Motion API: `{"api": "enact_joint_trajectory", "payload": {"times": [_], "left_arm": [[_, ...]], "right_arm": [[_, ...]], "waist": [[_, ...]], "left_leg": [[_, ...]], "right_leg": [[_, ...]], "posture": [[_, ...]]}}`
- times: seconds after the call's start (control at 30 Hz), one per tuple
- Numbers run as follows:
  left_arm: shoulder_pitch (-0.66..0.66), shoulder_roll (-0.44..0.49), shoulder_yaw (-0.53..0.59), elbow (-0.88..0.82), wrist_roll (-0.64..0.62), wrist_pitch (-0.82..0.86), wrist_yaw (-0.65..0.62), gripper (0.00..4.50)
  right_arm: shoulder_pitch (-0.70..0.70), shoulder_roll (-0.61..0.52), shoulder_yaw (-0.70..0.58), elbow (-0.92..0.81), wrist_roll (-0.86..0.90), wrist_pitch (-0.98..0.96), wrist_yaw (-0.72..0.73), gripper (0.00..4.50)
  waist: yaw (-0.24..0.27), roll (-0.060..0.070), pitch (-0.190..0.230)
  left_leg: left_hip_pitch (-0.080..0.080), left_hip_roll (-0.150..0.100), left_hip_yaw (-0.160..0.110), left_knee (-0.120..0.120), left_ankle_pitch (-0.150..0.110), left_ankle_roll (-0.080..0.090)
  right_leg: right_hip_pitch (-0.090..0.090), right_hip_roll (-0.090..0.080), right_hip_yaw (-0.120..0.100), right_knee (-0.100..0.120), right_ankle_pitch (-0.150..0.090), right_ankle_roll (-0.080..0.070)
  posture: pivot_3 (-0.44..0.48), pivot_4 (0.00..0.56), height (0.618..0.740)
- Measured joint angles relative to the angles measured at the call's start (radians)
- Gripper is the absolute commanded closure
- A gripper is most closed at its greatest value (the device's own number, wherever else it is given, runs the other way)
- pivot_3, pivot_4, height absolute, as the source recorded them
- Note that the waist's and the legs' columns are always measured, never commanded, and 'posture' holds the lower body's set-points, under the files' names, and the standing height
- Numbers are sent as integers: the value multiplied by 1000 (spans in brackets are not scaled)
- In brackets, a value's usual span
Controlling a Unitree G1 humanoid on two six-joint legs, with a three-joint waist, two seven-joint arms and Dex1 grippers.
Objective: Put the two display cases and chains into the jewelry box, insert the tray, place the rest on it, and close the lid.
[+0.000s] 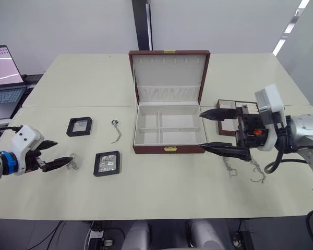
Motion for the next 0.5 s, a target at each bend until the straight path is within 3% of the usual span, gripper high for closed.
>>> {"api": "enact_joint_trajectory", "payload": {"times": [0.1,0.27,0.5], "left_arm": [[69,-84,73,-104,-47,33,72,22],[254,-323,148,-331,-82,93,306,22],[323,-449,217,-480,-82,114,534,22]], "right_arm": [[31,26,55,-18,-51,-41,-4,0],[51,63,77,-11,-54,-63,-13,0],[45,56,109,0,-94,-100,21,0]], "waist": [[0,0,0],[0,-3,-1],[18,-4,-2]], "left_leg": [[0,0,0,0,0,1],[1,1,-1,1,-1,1],[2,-1,-1,1,-1,1]], "right_leg": [[0,-3,1,0,0,0],[0,-8,-1,0,0,1],[1,-8,-1,0,0,1]], "posture": [[0,150,740],[0,150,740],[0,150,740]]}}
